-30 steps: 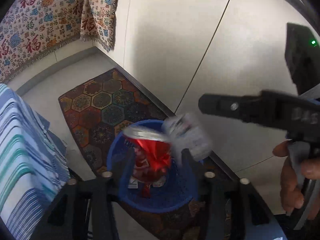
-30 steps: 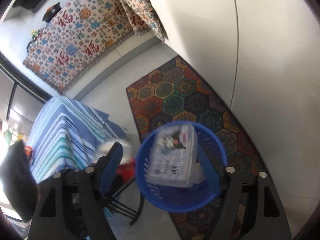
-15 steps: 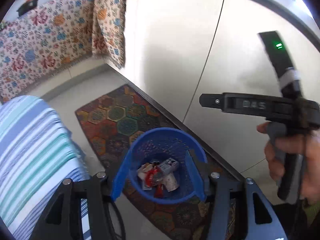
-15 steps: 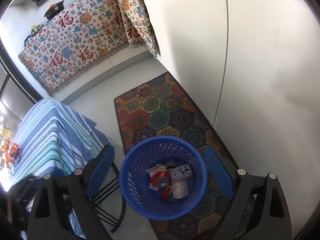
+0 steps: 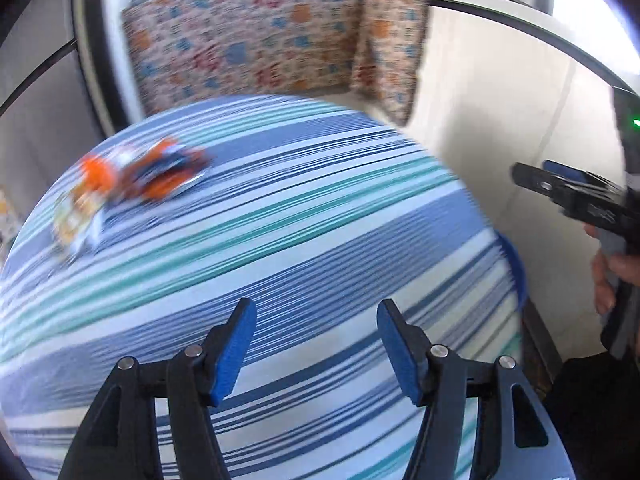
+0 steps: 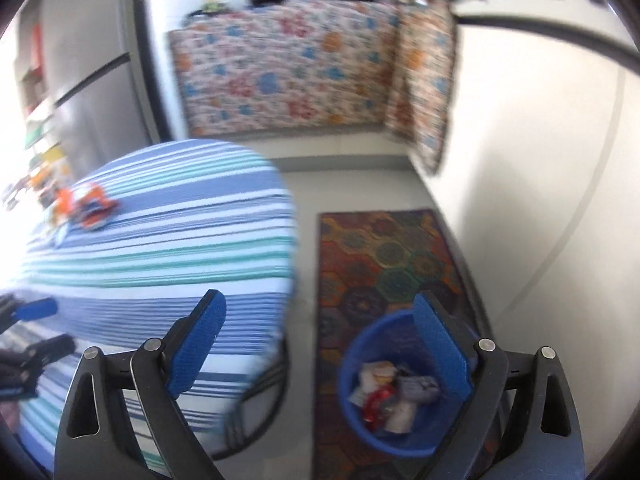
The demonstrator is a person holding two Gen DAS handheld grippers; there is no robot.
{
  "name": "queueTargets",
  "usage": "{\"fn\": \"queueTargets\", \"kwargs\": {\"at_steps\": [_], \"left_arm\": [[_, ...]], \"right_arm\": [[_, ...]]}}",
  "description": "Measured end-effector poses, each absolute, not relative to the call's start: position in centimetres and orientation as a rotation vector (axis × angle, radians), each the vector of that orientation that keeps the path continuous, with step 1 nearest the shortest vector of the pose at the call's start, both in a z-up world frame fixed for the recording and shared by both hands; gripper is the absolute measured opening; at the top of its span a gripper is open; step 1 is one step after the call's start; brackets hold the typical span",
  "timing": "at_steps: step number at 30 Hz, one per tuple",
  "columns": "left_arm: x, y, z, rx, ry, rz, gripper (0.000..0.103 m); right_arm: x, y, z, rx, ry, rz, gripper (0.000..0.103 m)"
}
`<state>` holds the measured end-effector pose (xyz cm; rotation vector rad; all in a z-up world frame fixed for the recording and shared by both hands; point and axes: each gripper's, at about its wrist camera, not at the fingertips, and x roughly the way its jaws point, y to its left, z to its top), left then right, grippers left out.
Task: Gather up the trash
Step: 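Move both tools back over the table toward the remaining trash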
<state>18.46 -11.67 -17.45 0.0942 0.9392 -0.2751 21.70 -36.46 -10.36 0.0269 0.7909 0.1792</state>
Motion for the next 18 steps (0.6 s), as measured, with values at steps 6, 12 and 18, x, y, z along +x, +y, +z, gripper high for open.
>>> {"fn": "queueTargets", "kwargs": {"at_steps": [6,12,18], "left_arm": [[19.2,-3.8,-18.7,0.107,0.952,-0.084,0.064],[20.2,0.6,-18.7,0.032,0.957,-0.019,0.074],[20.9,2.7,-19.0,0.003,0.957,0.039,0.090]], "right_arm": [[22.6,-24.3,-12.0,-0.061,0.902,0.364,0.097],[25.2,-17.4,-14.0,-0.097,0.988,0.440,0.097],[26.6,-15.5,-15.2,-0.127,0.994,0.431,0.097]]}}
